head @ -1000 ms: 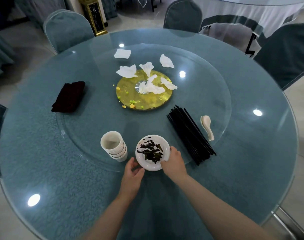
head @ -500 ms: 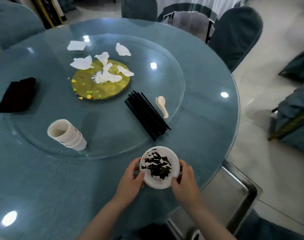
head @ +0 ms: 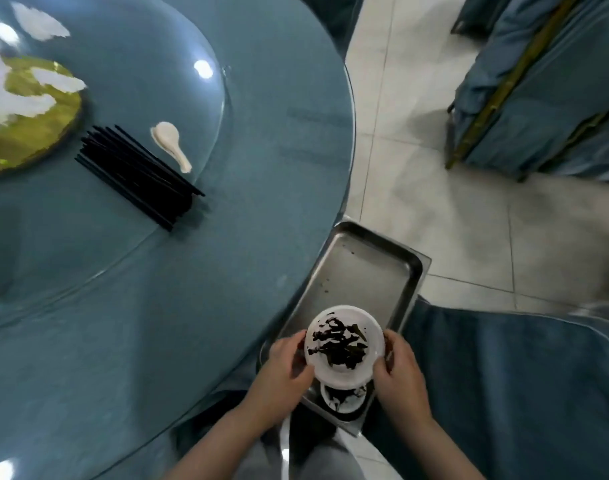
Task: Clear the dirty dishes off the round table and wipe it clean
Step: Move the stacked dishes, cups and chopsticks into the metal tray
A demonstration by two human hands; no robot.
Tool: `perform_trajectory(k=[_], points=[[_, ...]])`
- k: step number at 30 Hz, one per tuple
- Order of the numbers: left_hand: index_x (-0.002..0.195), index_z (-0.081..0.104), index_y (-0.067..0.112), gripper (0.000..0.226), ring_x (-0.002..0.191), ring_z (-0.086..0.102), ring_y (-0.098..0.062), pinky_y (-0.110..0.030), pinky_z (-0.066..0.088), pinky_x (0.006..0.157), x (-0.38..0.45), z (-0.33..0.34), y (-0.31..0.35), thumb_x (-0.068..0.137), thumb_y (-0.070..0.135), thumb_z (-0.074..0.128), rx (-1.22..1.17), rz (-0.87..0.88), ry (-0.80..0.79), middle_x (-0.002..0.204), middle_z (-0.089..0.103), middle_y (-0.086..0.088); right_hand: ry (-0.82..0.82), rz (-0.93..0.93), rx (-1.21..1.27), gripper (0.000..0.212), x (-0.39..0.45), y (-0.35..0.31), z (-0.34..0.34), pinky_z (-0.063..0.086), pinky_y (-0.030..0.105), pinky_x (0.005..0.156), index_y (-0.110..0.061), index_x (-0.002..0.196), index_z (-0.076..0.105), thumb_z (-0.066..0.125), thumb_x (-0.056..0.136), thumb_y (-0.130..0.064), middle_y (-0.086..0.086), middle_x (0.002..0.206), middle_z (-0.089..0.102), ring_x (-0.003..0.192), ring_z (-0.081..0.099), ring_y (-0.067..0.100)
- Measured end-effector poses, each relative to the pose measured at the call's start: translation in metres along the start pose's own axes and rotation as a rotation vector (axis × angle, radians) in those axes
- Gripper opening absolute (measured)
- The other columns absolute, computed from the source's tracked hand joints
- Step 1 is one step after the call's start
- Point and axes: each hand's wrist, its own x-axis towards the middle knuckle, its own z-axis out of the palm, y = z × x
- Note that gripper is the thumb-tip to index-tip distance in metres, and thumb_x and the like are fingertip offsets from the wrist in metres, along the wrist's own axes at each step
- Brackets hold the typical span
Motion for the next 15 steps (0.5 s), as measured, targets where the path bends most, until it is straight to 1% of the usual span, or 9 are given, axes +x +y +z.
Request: perform_trajectory(k=[2, 3, 4, 6, 8, 9, 11, 13, 15], points=[[0.127, 0.035, 0.053, 0.049, 0.103, 0.057, 0.005, -0.014, 0.047, 0.086, 0.011, 0.019, -0.013, 0.09, 0.035, 0.062, -0.036, -0.08, -0.07, 0.121, 0.05, 0.021, -0.052, 0.031, -0.034, 0.039, 0.009, 0.02, 0.008, 0.043, 0.025, 0.085, -0.024, 0.133, 0.05, 0.053, 0.095, -0.016, -0.005, 0.13, 0.052, 0.102, 0.053, 0.009], [0.124, 0.032, 0.056, 0.053, 0.102, 0.057, 0.004, -0.014, 0.046, 0.084, 0.017, 0.027, -0.02, 0.091, 0.028, 0.062, -0.064, -0.123, -0.096, 0.118, 0.051, 0.025, -0.091, 0.043, -0.059, 0.04, 0.015, 0.028, 0.014, 0.044, 0.025, 0.084, -0.026, 0.134, 0.048, 0.052, 0.095, -0.017, -0.006, 0.131, 0.049, 0.101, 0.053, 0.009], [0.121, 0.032, 0.057, 0.053, 0.104, 0.057, 0.004, -0.017, 0.046, 0.086, 0.024, 0.033, -0.03, 0.091, 0.023, 0.062, -0.088, -0.174, -0.108, 0.116, 0.054, 0.027, -0.131, 0.05, -0.093, 0.04, 0.021, 0.034, 0.022, 0.045, 0.026, 0.082, -0.027, 0.134, 0.047, 0.05, 0.095, -0.017, -0.006, 0.132, 0.047, 0.099, 0.054, 0.01], [0.117, 0.038, 0.054, 0.05, 0.108, 0.058, 0.001, -0.026, 0.047, 0.094, 0.038, 0.044, -0.056, 0.091, 0.018, 0.06, -0.107, -0.263, -0.112, 0.113, 0.06, 0.026, -0.213, 0.048, -0.175, 0.038, 0.038, 0.044, 0.041, 0.047, 0.029, 0.079, -0.027, 0.131, 0.047, 0.047, 0.094, -0.017, -0.003, 0.129, 0.047, 0.098, 0.056, 0.016], [0.123, 0.042, 0.052, 0.053, 0.114, 0.058, -0.003, -0.036, 0.047, 0.102, 0.053, 0.052, -0.089, 0.087, 0.018, 0.06, -0.117, -0.336, -0.111, 0.117, 0.064, 0.02, -0.286, 0.052, -0.241, 0.036, 0.054, 0.053, 0.061, 0.048, 0.034, 0.081, -0.023, 0.129, 0.048, 0.046, 0.093, -0.016, 0.002, 0.126, 0.05, 0.102, 0.057, 0.022], [0.129, 0.04, 0.05, 0.057, 0.117, 0.057, -0.005, -0.04, 0.046, 0.104, 0.06, 0.054, -0.102, 0.085, 0.018, 0.059, -0.104, -0.367, -0.112, 0.122, 0.063, 0.018, -0.324, 0.055, -0.268, 0.037, 0.062, 0.057, 0.072, 0.048, 0.034, 0.083, -0.022, 0.129, 0.047, 0.046, 0.093, -0.016, 0.004, 0.126, 0.051, 0.105, 0.057, 0.024], [0.137, 0.036, 0.037, 0.06, 0.121, 0.053, -0.011, -0.04, 0.043, 0.106, 0.075, 0.059, -0.121, 0.086, 0.011, 0.056, -0.095, -0.434, -0.099, 0.126, 0.059, 0.011, -0.387, 0.056, -0.305, 0.04, 0.076, 0.063, 0.094, 0.045, 0.032, 0.089, -0.019, 0.133, 0.046, 0.048, 0.093, -0.017, 0.007, 0.129, 0.051, 0.112, 0.054, 0.026], [0.133, 0.037, 0.028, 0.056, 0.122, 0.051, -0.017, -0.038, 0.042, 0.108, 0.09, 0.063, -0.132, 0.087, 0.0, 0.053, -0.118, -0.481, -0.043, 0.126, 0.056, 0.003, -0.445, 0.048, -0.356, 0.043, 0.089, 0.067, 0.115, 0.042, 0.031, 0.093, -0.016, 0.137, 0.044, 0.048, 0.094, -0.017, 0.009, 0.132, 0.049, 0.117, 0.051, 0.026], [0.137, 0.038, 0.019, 0.062, 0.126, 0.048, -0.023, -0.038, 0.039, 0.11, 0.106, 0.067, -0.148, 0.083, -0.006, 0.053, -0.122, -0.522, 0.022, 0.135, 0.053, -0.006, -0.477, 0.056, -0.389, 0.044, 0.1, 0.068, 0.131, 0.041, 0.031, 0.093, -0.016, 0.138, 0.042, 0.051, 0.094, -0.017, 0.008, 0.133, 0.047, 0.119, 0.049, 0.026]])
